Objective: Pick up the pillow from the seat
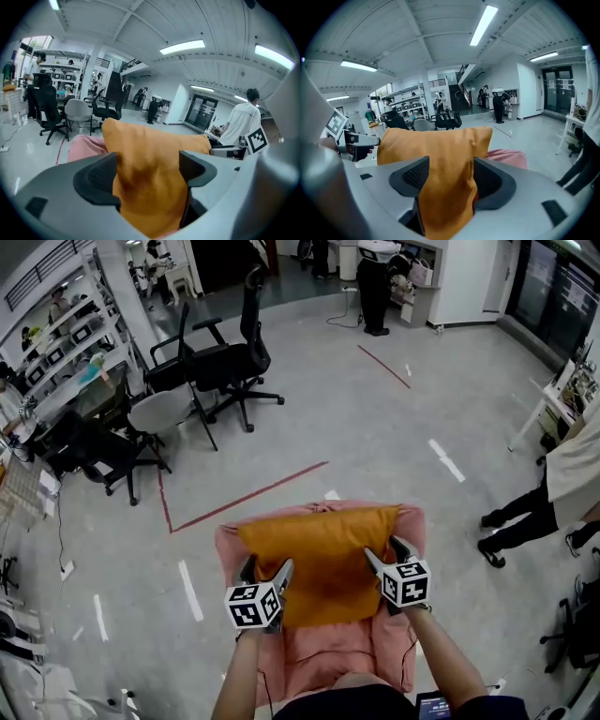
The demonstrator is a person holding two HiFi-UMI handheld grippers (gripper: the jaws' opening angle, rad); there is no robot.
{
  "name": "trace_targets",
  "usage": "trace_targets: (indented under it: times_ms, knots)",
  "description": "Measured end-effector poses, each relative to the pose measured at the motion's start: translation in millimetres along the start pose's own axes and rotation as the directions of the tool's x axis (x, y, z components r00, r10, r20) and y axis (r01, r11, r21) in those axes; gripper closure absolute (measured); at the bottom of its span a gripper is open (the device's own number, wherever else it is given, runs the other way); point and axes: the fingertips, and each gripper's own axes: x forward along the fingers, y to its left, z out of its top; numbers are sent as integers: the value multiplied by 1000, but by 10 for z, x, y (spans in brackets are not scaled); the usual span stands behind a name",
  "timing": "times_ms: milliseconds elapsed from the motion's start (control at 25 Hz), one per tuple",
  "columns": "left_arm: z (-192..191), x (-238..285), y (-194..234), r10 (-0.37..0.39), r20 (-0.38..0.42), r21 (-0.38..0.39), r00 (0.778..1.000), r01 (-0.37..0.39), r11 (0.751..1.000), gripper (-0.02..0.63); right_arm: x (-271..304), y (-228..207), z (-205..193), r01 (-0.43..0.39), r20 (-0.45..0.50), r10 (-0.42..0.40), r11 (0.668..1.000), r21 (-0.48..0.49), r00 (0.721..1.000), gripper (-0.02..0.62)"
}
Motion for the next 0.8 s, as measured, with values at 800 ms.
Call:
trace_targets:
  times_ms: [800]
  knots:
    - [-66,270,80,20,-52,38,998,-18,999,199,210,-13,-10,-51,-41,51,999,5,998,322]
